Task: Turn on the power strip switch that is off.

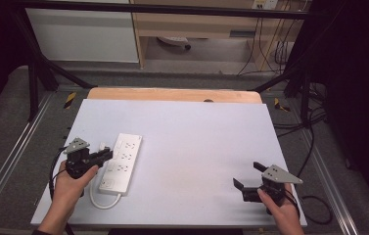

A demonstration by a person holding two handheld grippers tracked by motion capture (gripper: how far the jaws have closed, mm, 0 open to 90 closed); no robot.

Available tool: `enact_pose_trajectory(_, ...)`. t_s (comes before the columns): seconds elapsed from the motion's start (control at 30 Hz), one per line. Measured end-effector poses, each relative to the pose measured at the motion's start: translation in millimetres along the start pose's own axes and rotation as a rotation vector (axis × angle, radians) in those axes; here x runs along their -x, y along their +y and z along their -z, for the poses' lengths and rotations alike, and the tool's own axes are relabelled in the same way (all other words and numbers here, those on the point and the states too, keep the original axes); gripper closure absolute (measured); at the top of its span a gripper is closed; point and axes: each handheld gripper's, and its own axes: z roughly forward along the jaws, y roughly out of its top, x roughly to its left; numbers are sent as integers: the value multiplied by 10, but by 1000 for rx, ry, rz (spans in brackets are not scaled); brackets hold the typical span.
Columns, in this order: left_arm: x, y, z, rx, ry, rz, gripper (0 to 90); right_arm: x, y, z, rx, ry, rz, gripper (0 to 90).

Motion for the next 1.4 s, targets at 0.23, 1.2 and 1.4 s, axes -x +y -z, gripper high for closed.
enact_pose_trajectory(0.23, -33, -33, -37, -28, -9, 4, 831, 2, -2, -3, 0, 1, 1, 33)
enact_pose_trajectory(1.2, -44, -119, -117, -109, -32, 2, 900, -4, -2, -3, -3, 2, 1, 33)
enact_pose_trajectory(1.4, -35, -136, -139, -130, -39, -3, 900, -6, -1, -4, -4, 2, 0, 33)
